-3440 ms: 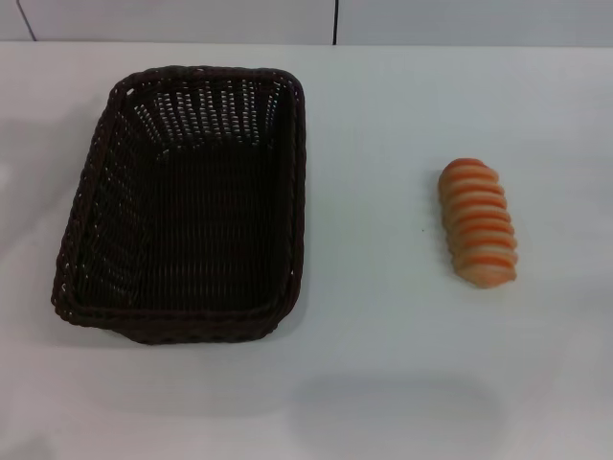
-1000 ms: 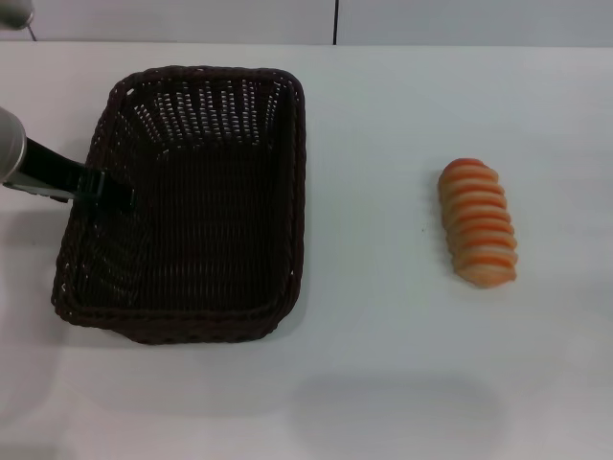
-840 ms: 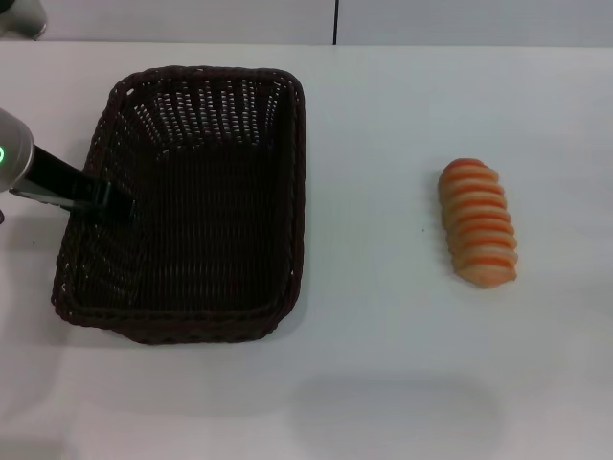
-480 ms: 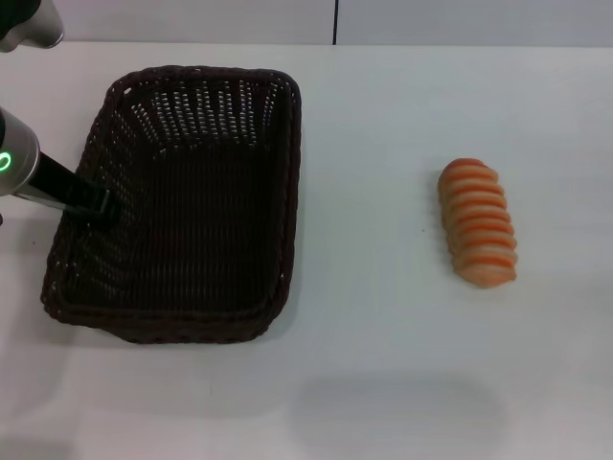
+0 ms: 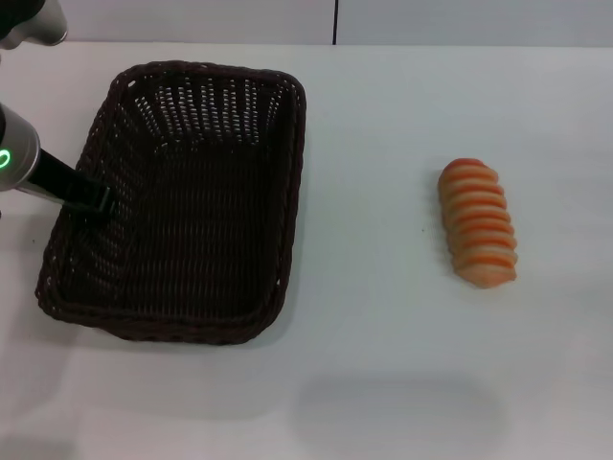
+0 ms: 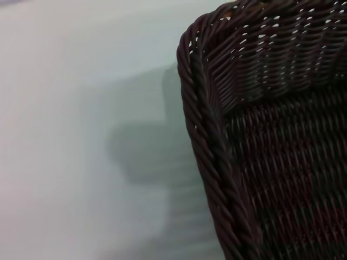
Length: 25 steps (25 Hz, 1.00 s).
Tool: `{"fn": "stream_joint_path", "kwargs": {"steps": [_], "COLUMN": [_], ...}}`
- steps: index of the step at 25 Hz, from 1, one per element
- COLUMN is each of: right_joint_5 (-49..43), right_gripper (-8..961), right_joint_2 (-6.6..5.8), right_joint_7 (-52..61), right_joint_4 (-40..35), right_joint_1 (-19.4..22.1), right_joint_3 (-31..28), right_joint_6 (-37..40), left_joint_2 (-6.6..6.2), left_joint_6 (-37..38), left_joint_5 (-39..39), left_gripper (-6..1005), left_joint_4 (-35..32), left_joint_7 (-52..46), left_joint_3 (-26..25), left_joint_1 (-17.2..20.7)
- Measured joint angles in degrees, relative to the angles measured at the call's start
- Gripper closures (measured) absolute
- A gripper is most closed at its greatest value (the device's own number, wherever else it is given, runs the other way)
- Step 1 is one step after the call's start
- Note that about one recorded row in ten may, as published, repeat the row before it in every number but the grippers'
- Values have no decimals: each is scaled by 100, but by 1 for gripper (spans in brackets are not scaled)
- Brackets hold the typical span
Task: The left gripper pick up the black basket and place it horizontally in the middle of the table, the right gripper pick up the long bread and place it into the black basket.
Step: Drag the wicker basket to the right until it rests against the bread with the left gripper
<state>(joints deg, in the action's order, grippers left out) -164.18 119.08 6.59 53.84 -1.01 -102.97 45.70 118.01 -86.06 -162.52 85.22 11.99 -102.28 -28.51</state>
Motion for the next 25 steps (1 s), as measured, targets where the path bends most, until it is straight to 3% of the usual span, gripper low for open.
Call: {"fn": "stream_joint_path", "kwargs": {"steps": [4,7,12,17,25], "right_joint_5": [0,-3,1,30,36], "right_gripper": [309,310,309,309,310], "right_joint_2": [1,2,9,10,13], "right_joint_7": [0,4,14,26,43], "right_joint_4": [28,58,90,91,97], "right_joint_1": [9,33,77,99,165], "right_joint_3": [3,1,-1,-16,-21], "right_joint_6": [0,0,0,0,0], "left_joint_2": [-5,-11,-54,-177,-437], "left_joint_6": [-16,-287,-626,-848,-1435], "left_joint_5": [73,470,926,1262,2169], "left_gripper": [721,740,773,812,789], "left_joint_4": [56,47,37,22,-65], "left_joint_7": [763,1618,2397,2784,3559], "left_joint_3": [-429,-1293,-1917,-2021,-2144], "left_joint_1": [-106,-384,-754,-1086,-1605]}}
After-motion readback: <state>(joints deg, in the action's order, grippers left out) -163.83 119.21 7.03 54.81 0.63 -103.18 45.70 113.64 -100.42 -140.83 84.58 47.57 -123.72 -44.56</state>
